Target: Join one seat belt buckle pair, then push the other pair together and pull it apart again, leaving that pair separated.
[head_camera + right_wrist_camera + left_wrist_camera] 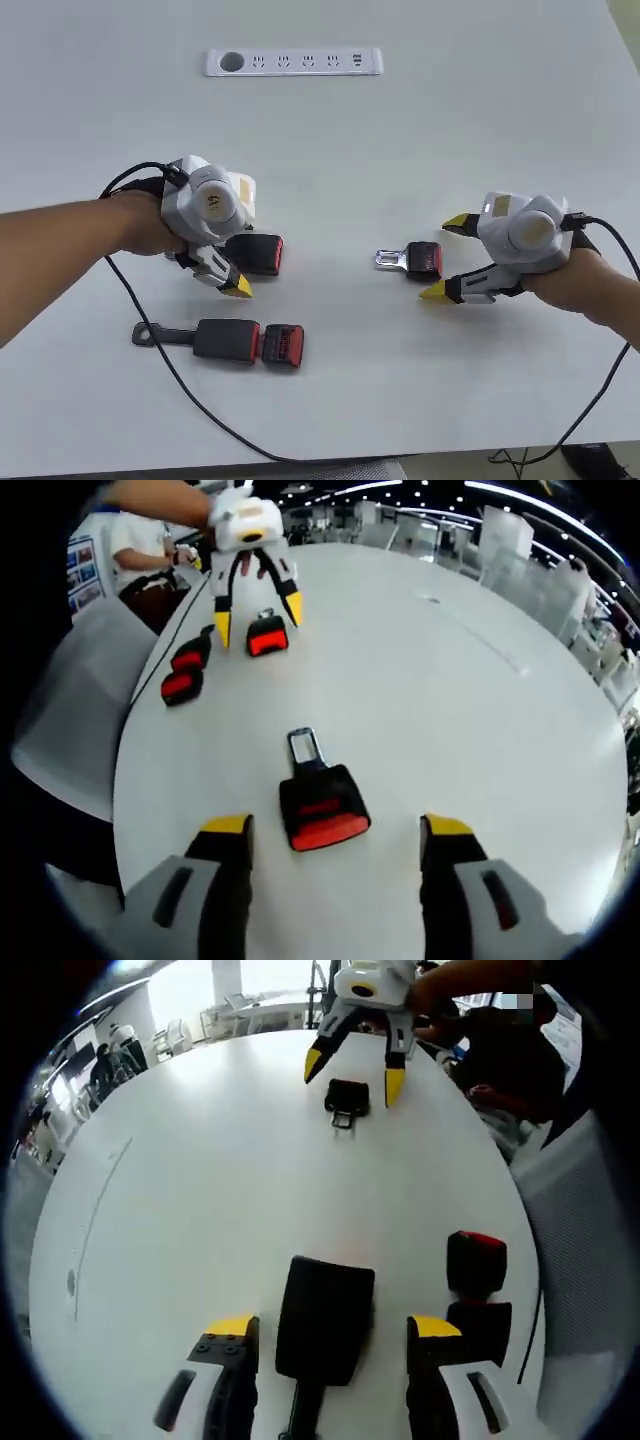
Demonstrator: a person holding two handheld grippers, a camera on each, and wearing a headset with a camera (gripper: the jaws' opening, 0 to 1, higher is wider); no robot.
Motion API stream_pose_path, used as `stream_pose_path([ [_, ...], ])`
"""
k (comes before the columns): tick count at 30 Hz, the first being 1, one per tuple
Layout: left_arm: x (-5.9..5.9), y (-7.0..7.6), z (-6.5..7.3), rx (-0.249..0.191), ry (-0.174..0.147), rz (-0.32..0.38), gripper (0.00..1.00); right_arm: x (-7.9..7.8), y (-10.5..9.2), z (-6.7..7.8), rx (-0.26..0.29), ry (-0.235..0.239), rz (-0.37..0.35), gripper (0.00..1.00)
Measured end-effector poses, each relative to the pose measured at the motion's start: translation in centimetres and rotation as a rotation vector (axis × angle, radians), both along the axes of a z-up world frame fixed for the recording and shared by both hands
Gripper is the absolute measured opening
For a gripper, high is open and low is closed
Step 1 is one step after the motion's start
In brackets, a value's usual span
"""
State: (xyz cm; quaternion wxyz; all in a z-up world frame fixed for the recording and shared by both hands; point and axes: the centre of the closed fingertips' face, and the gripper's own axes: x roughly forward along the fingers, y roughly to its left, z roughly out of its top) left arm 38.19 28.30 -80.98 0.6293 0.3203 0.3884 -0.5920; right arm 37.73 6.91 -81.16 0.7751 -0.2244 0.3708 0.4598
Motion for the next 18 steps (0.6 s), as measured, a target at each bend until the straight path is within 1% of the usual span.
stream_pose_path([
  [1,0.2,-0.1,0.4,-0.024,-0.013,0.03,0.61,0.5,0.0,0.4,0.011,-0.028,-0.04,0.74],
  [2,0.5,-0.2,0.8,-0.047,-0.02,0.093,0.63,0.7,0.0,0.7,0.023,-0.036,-0.069,0.77],
  [3,0.5,-0.1,1.0,-0.058,-0.011,0.142,0.66,0.9,0.1,1.0,0.039,-0.043,-0.097,0.78],
  [4,0.5,0.1,1.3,-0.072,-0.001,0.207,0.7,1.2,0.3,1.5,0.055,-0.062,-0.125,0.77],
  [5,0.6,0.2,1.6,-0.093,-0.009,0.243,0.73,1.4,0.4,1.9,0.067,-0.08,-0.145,0.77],
  [7,1.1,0.4,2.6,-0.153,-0.039,0.339,0.73,1.8,0.8,2.8,0.094,-0.114,-0.198,0.78],
  [8,1.4,0.5,3.1,-0.183,-0.05,0.395,0.73,2.1,1.1,3.5,0.126,-0.125,-0.25,0.78],
  [9,1.6,0.7,3.8,-0.22,-0.062,0.454,0.74,2.4,1.3,4.0,0.148,-0.14,-0.275,0.78],
  [10,1.7,0.9,4.2,-0.239,-0.075,0.484,0.76,2.6,1.5,4.5,0.162,-0.159,-0.303,0.79],
  [11,1.7,1.4,4.6,-0.253,-0.096,0.52,0.78,2.6,1.7,4.8,0.159,-0.167,-0.315,0.81],
  [12,1.6,1.7,4.9,-0.262,-0.101,0.542,0.81,2.4,2.0,4.9,0.158,-0.168,-0.312,0.84],
  [13,1.5,2.2,5.3,-0.279,-0.109,0.585,0.85,2.1,2.4,5.2,0.156,-0.174,-0.314,0.85],
  [15,1.5,3.0,5.9,-0.294,-0.138,0.637,0.91,1.6,3.2,5.7,0.164,-0.183,-0.321,0.85],
  [16,1.2,3.5,6.3,-0.309,-0.14,0.673,0.95,1.5,3.3,5.6,0.169,-0.187,-0.326,0.85],
  [17,1.0,3.8,6.6,-0.325,-0.138,0.694,0.97,1.4,3.5,5.8,0.171,-0.195,-0.329,0.86],
  [18,0.7,4.4,7.0,-0.341,-0.143,0.722,0.98,1.2,3.6,5.8,0.173,-0.202,-0.334,0.87],
])
